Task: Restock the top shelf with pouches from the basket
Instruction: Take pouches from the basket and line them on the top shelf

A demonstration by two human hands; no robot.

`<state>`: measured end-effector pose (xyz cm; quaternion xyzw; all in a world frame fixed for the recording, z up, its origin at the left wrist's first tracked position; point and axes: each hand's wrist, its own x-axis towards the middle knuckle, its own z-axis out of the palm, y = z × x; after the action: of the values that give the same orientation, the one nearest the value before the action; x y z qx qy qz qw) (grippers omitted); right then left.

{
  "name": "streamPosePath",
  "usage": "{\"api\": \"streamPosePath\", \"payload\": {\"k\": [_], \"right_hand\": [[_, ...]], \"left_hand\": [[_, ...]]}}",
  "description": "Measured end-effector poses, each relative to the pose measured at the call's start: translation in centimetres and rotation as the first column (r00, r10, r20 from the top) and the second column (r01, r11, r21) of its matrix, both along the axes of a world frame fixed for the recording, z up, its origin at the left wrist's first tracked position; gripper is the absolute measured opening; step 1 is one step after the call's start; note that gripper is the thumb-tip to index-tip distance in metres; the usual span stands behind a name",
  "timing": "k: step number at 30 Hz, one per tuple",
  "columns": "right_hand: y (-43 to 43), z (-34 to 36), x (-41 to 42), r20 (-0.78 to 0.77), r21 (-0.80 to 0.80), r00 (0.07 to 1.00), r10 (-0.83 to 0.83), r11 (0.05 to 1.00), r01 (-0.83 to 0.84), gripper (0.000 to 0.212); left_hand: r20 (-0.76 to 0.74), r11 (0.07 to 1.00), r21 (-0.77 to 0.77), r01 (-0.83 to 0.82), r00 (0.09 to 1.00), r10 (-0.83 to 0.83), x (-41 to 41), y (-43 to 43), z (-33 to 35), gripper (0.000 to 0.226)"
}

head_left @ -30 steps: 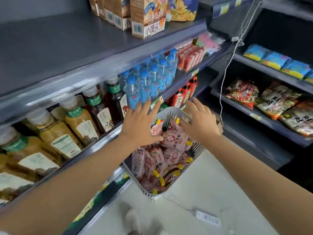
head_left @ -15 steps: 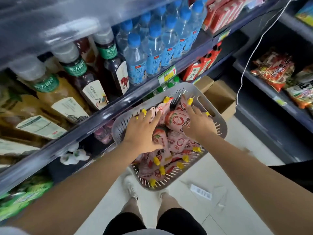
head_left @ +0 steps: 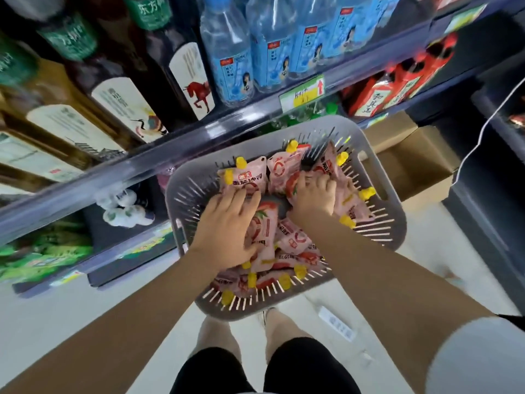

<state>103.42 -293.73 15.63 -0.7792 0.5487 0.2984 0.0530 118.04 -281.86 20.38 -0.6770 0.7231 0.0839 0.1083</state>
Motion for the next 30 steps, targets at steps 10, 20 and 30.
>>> {"api": "streamPosePath", "payload": {"k": [10, 20, 30], "right_hand": [[-1.7, 0.9, 1.8, -0.013, 0.119, 1.000, 0.023, 0.993, -0.021, 0.091], [-1.2, 2.6, 1.8, -0.097, 0.131, 0.984, 0.150, 0.982, -0.137, 0.039], [-2.0, 7.7, -2.5, 0.218, 0.140, 0.892, 0.397, 0.891, -0.431, 0.037]], "left_hand": [[-0.068, 0.995, -0.072, -0.074, 0.995, 0.069, -0.3, 0.7, 0.7, 0.077], [-0.085, 0.993, -0.090, -0.075, 0.994, 0.068, 0.1, 0.7, 1.3, 0.075], [-0.344, 0.986, 0.022, -0.165, 0.925, 0.162, -3.0, -3.6, 1.1, 0.115]]}}
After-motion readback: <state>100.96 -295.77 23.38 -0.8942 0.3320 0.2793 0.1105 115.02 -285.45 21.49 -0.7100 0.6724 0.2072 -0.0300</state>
